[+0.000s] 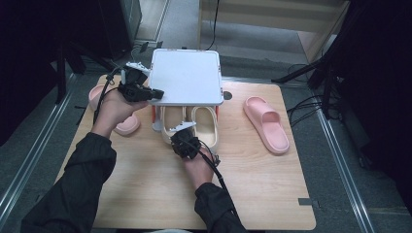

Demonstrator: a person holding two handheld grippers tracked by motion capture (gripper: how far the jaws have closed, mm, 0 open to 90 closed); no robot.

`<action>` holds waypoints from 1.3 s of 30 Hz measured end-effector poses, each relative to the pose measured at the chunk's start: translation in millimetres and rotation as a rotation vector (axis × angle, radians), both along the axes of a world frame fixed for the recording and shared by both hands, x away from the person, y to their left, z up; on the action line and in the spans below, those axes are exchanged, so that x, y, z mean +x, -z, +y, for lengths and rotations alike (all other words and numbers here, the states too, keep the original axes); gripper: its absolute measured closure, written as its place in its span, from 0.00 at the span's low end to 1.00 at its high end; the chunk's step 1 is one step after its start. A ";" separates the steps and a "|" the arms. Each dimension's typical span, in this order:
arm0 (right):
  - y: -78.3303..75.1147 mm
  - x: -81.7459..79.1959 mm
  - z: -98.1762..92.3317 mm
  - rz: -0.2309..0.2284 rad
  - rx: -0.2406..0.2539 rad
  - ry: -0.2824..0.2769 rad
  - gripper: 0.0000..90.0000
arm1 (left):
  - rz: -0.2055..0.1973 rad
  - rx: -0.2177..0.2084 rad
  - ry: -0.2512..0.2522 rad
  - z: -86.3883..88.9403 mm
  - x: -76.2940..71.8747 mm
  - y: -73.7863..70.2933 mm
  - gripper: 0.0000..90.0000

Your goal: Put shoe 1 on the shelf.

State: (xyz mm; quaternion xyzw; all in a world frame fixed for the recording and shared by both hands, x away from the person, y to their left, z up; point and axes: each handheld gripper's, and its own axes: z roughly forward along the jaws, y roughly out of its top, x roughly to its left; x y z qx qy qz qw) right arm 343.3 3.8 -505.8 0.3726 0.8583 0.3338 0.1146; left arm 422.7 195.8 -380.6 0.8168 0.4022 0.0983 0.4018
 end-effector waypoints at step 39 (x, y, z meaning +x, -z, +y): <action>-12.4 -51.2 -74.8 0.013 0.081 0.046 0.97 | 0.004 -0.011 -0.015 0.4 -1.5 0.5 0.99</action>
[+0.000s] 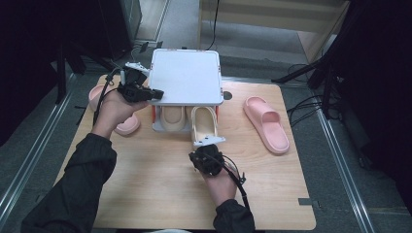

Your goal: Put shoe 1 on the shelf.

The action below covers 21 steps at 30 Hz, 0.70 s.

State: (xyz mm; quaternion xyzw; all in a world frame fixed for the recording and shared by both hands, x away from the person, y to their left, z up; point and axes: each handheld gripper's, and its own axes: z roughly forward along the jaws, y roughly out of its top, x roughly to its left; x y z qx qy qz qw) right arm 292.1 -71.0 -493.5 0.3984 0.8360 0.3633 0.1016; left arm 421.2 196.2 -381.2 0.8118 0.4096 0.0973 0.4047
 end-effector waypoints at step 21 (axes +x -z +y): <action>16.0 21.4 -46.2 0.062 -0.070 0.082 0.98 | 0.008 -0.008 -0.003 0.5 0.2 0.1 0.99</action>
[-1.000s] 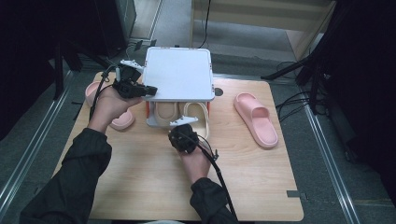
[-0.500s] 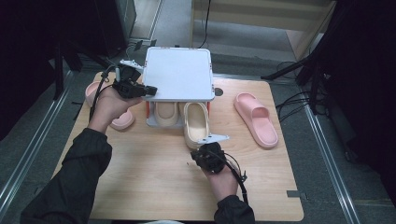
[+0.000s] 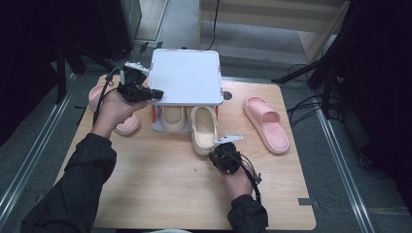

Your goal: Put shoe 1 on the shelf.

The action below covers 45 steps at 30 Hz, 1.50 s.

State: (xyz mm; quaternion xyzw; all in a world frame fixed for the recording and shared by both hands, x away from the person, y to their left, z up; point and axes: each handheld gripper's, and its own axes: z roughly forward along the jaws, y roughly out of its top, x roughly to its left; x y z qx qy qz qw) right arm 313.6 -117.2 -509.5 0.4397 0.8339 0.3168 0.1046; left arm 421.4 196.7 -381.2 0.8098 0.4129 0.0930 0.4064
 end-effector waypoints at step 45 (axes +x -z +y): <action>-14.6 54.8 21.4 -0.032 0.078 0.008 0.86 | 0.033 -0.023 -0.021 1.8 -1.8 -4.1 0.77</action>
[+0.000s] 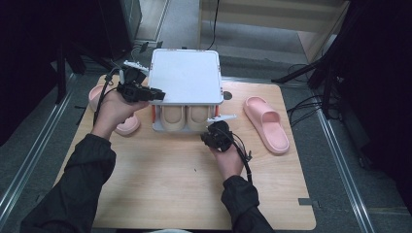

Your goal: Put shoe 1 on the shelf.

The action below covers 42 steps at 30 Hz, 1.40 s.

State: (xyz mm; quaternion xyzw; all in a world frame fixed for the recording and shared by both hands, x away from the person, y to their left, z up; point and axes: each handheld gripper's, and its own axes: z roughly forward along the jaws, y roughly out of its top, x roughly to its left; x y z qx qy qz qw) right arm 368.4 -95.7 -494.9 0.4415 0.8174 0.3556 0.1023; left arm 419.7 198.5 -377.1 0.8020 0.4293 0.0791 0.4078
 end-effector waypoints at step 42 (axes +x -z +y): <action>-25.2 -49.1 -48.7 -0.006 0.105 -0.283 0.56 | 0.056 -0.005 -0.284 102.0 -61.0 41.7 0.43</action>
